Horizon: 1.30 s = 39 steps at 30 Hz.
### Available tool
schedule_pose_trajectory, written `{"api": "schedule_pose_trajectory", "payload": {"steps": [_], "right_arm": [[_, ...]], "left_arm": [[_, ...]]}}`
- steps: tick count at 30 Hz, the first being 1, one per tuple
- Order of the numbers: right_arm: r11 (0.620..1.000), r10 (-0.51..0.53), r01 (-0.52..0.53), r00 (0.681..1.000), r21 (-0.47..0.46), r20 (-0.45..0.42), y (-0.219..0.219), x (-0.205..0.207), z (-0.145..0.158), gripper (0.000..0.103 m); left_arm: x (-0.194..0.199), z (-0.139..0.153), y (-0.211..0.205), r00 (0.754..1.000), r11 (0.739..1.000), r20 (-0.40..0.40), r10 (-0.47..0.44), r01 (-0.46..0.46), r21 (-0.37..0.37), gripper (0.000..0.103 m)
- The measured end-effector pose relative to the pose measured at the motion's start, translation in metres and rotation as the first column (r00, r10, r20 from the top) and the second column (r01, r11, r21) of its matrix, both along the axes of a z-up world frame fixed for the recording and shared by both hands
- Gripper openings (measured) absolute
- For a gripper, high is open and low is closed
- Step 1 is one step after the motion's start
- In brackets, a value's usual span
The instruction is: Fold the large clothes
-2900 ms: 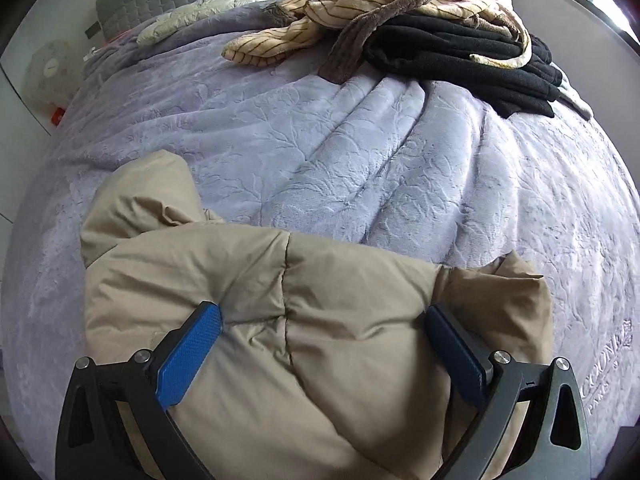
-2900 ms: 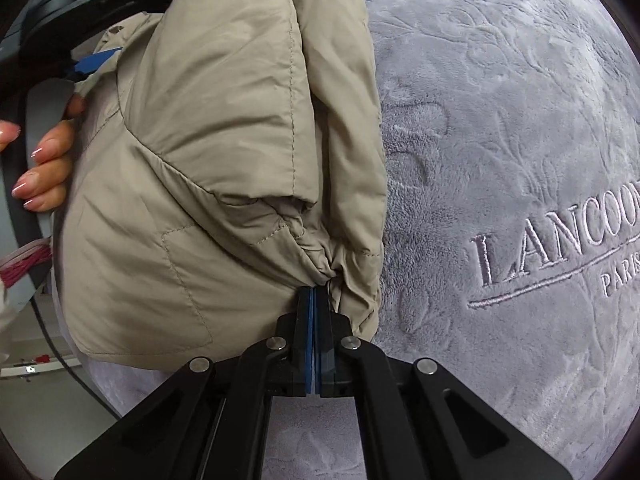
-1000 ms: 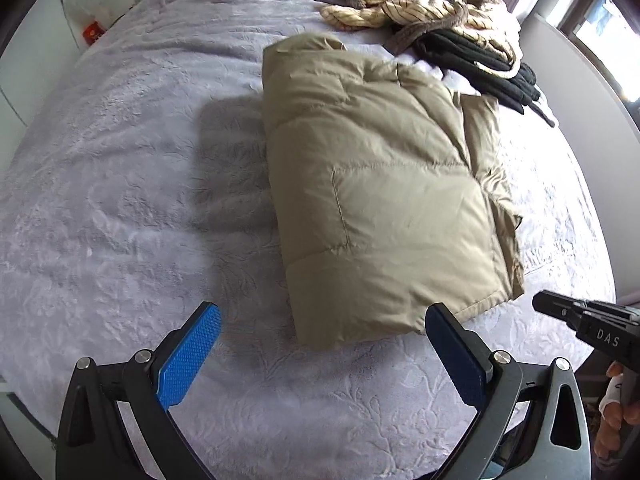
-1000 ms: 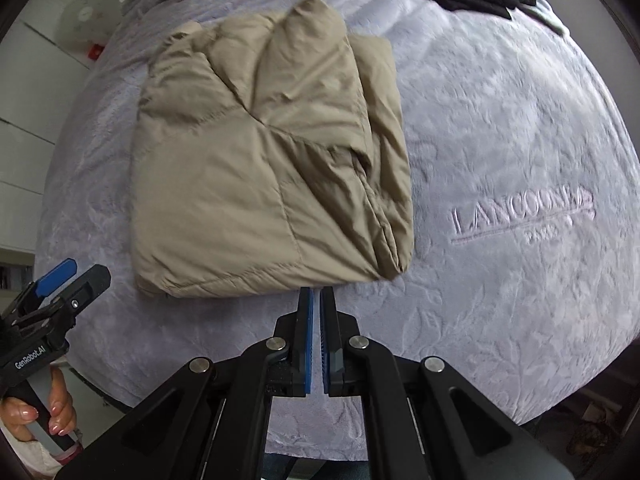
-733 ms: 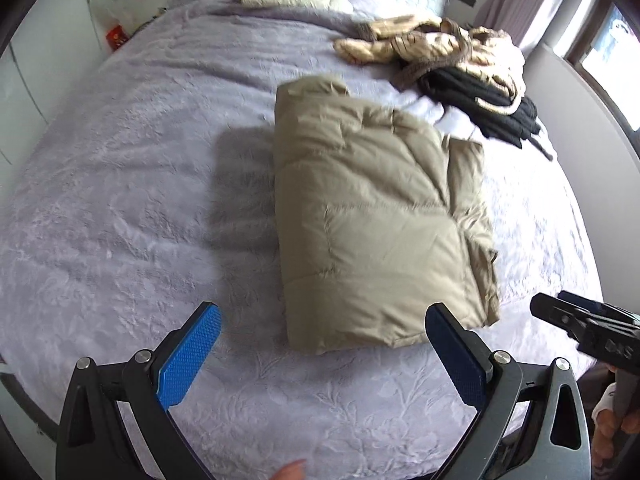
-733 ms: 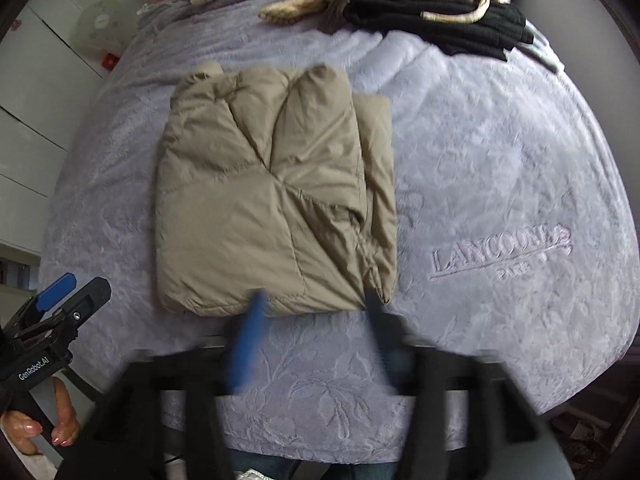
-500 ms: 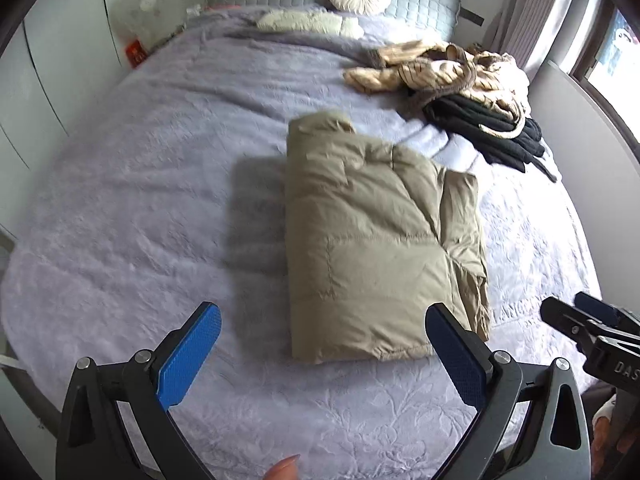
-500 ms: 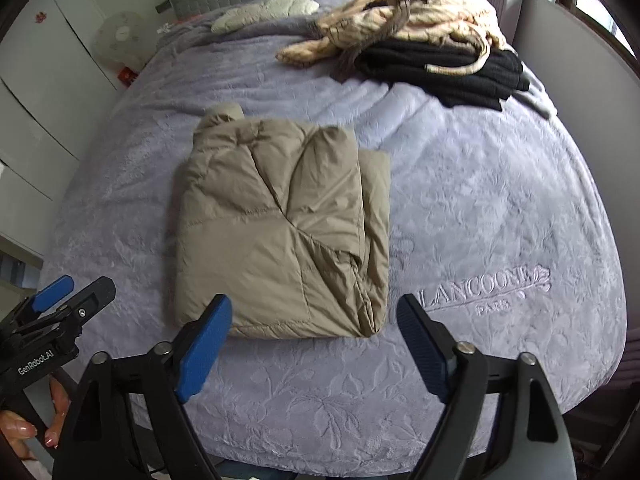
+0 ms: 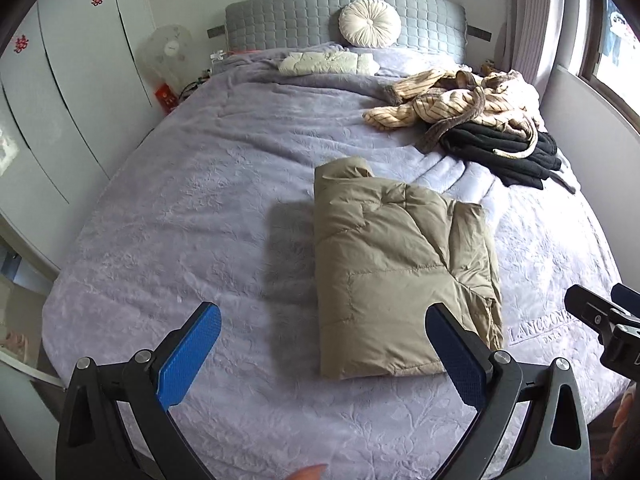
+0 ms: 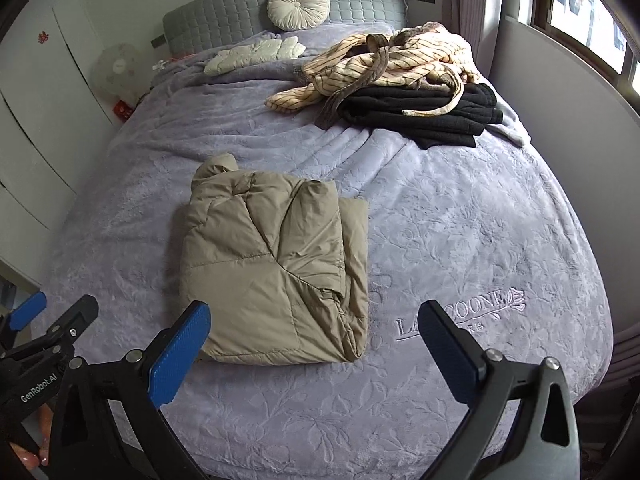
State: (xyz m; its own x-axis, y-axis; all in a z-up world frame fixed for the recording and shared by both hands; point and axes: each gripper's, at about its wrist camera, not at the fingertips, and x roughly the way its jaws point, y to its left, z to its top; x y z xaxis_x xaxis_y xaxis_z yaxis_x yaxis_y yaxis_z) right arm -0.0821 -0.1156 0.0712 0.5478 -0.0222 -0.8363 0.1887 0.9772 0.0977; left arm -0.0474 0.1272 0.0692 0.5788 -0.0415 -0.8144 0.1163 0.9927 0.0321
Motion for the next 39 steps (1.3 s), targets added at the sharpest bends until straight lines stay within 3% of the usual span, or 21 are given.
{"api": "schedule_pose_trajectory", "payload": {"steps": [39], "right_arm": [[0.999, -0.008, 0.009, 1.000, -0.041, 0.030, 0.001, -0.004, 0.015, 0.103]], "left_arm": [[-0.008, 0.003, -0.006, 1.000, 1.000, -0.019, 0.002, -0.003, -0.017, 0.102]]}}
